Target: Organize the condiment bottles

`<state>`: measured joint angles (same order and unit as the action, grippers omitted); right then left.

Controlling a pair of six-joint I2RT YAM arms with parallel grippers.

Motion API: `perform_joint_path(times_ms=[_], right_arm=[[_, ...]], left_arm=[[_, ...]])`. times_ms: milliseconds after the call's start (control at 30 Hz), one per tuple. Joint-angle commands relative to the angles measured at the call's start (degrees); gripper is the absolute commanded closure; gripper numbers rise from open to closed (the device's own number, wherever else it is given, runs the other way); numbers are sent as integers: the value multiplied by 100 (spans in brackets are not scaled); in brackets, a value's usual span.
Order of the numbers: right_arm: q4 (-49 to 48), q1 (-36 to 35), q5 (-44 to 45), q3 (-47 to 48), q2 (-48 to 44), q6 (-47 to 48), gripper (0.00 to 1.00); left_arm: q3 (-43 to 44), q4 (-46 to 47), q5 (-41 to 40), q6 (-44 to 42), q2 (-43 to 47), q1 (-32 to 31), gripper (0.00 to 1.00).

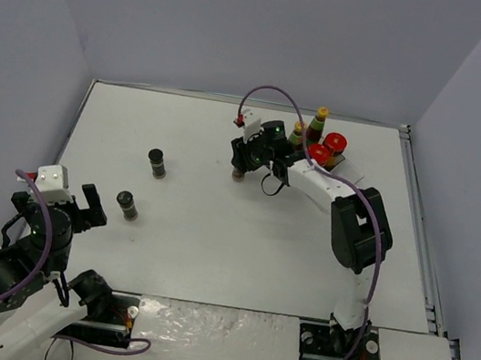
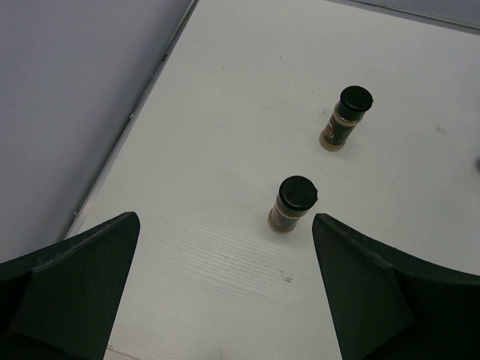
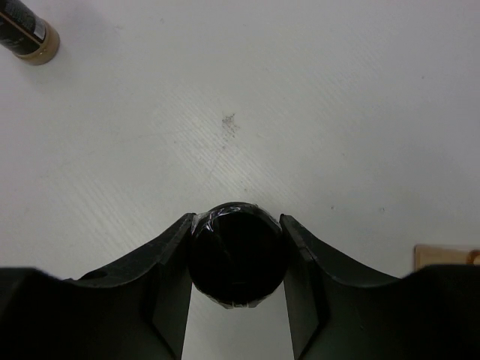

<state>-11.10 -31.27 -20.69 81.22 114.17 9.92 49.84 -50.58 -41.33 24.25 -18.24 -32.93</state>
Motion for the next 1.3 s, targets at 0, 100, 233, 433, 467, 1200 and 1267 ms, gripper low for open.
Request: perform_joint_path(times_ms=[0, 100, 233, 433, 467, 1200, 1267], right_arm=[[-280, 22, 351, -448, -1548, -73, 100], [-45, 170, 762, -986, -2430, -284, 100], [369, 764, 1274, -1515, -3516, -856, 100], [459, 1912, 1832, -2114, -4347, -1359, 100], [452, 2077, 1889, -2159, -4367, -1434, 100], [-1246, 3074, 2451, -2133, -2223, -1791, 100], [-1331, 3074, 2562, -2083, -2041, -1792, 100]], left_arm=[[87, 286, 18, -70, -155, 41, 3], [79, 294, 19, -70, -128, 50, 3], [78, 319, 52, -96, -83, 67, 3], [60, 365, 103, -136, -102, 81, 3], [60, 365, 107, -140, -109, 84, 3], [60, 365, 98, -149, -83, 85, 3], [54, 371, 105, -155, -90, 85, 3]])
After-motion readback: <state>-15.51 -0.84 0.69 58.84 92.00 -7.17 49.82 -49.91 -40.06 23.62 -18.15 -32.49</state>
